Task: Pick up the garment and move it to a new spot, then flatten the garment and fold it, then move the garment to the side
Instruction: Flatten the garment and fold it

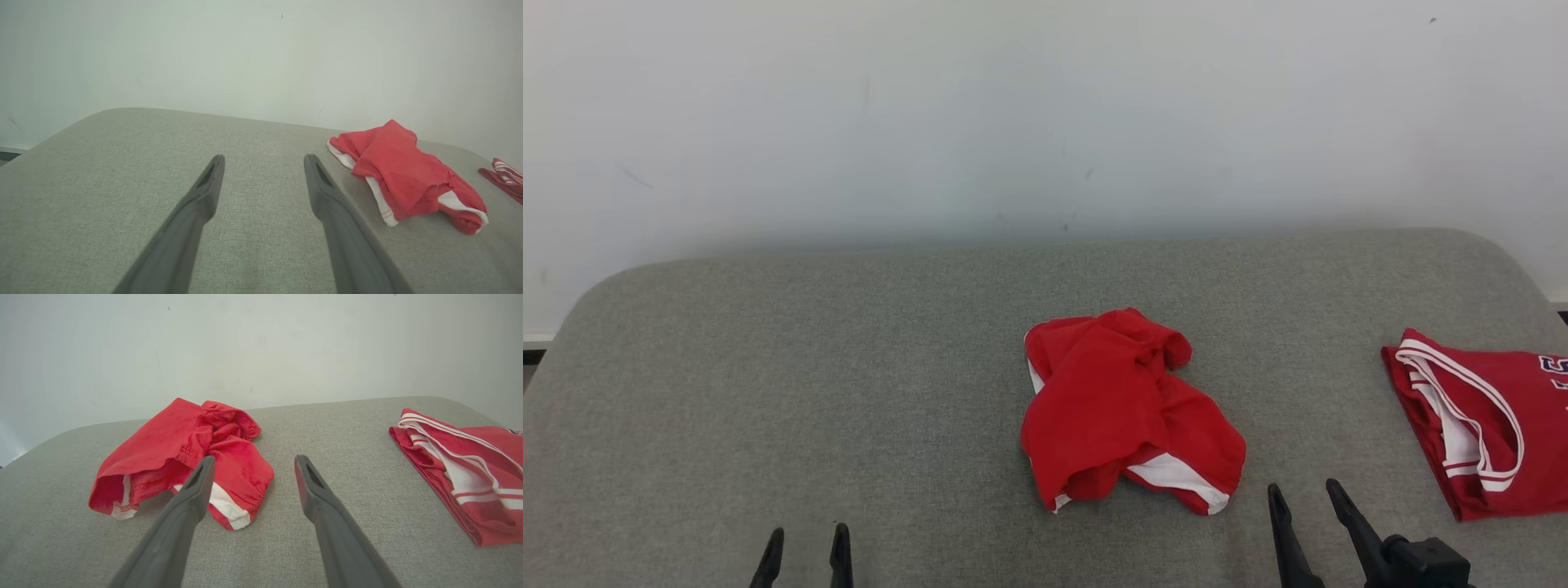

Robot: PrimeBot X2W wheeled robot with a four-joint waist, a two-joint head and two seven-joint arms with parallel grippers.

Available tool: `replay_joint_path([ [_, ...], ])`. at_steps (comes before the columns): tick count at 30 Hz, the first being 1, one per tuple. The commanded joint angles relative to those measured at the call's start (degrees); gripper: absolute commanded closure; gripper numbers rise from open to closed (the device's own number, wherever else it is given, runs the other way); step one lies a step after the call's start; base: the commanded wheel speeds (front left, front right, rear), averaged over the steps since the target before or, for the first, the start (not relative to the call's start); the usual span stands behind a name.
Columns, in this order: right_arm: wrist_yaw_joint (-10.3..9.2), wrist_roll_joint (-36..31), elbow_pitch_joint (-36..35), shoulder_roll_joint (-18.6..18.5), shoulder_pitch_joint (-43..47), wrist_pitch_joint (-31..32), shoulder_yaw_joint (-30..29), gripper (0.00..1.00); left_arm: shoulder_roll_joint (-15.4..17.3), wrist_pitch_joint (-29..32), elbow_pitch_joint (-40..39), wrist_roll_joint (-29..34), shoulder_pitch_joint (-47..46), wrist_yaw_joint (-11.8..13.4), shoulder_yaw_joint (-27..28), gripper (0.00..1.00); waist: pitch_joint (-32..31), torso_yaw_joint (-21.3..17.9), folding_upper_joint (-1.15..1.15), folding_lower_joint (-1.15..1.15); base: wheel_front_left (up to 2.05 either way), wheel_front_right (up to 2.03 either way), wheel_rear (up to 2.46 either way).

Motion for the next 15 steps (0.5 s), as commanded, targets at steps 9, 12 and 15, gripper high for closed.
replay_joint_path([
  [9, -0.17, -0.2, 1.0, -0.8, -2.2, 1.1, 1.9, 0.0, -0.1, -0.2, 4.5, -2.1, -7.3, -0.1, -6.3, 0.0, 0.1, -1.2, 0.0, 0.0, 0.0, 0.0, 0.0],
  [12, -0.17, -0.4, 2.6, -1.4, -5.1, 3.1, 3.9, 0.0, -0.1, -0.2, 5.3, -2.3, -9.1, -0.1, -8.3, 0.0, 0.3, -1.9, 0.0, 0.0, 0.0, 0.0, 0.0],
  [15, -0.17, -0.2, 3.9, -1.9, -8.6, 3.9, 6.3, 0.0, -0.1, -0.2, 7.9, -3.0, -10.7, -0.1, -11.3, 0.0, 0.4, -2.4, 0.0, 0.0, 0.0, 0.0, 0.0],
])
